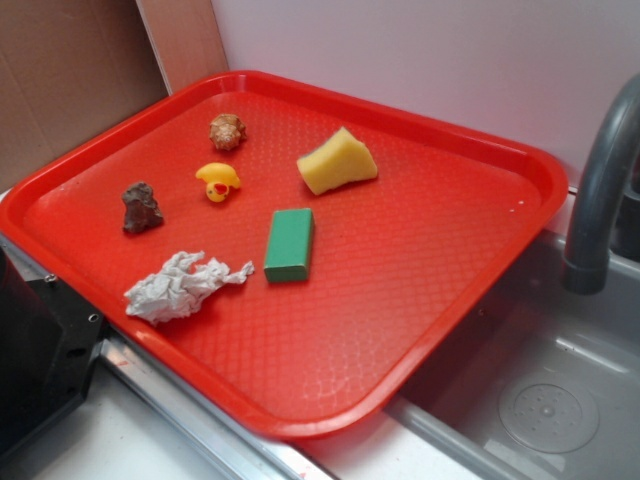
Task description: Grab the green sponge.
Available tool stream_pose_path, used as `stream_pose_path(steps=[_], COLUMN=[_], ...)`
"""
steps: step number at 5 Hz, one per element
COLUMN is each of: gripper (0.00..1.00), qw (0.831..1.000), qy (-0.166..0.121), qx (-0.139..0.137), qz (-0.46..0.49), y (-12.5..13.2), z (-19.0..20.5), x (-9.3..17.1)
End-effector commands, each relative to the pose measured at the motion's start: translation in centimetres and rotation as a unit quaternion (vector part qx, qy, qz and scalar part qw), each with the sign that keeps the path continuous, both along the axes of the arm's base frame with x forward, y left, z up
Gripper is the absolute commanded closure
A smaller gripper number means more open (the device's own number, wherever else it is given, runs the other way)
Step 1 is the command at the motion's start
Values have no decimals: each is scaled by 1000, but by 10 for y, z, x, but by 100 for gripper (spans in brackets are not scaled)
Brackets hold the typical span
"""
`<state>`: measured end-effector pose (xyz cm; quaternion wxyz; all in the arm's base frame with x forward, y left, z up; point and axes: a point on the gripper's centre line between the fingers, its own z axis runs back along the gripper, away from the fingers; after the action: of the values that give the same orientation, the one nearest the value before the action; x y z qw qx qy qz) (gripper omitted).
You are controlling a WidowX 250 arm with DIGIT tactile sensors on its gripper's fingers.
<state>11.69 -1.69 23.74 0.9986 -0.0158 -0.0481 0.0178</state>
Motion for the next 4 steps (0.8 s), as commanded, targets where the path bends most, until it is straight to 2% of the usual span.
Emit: stream_pose_path(steps=[1, 2, 3, 4], gripper=[0, 0, 0, 0], qw=[1000, 995, 991, 987], qy=[0, 4, -33, -55], qx=[0, 95, 89, 73], qz=[0, -31, -96, -136], y=[0, -2, -20, -26], z=[0, -50, -74, -84], x=[0, 43, 91, 118])
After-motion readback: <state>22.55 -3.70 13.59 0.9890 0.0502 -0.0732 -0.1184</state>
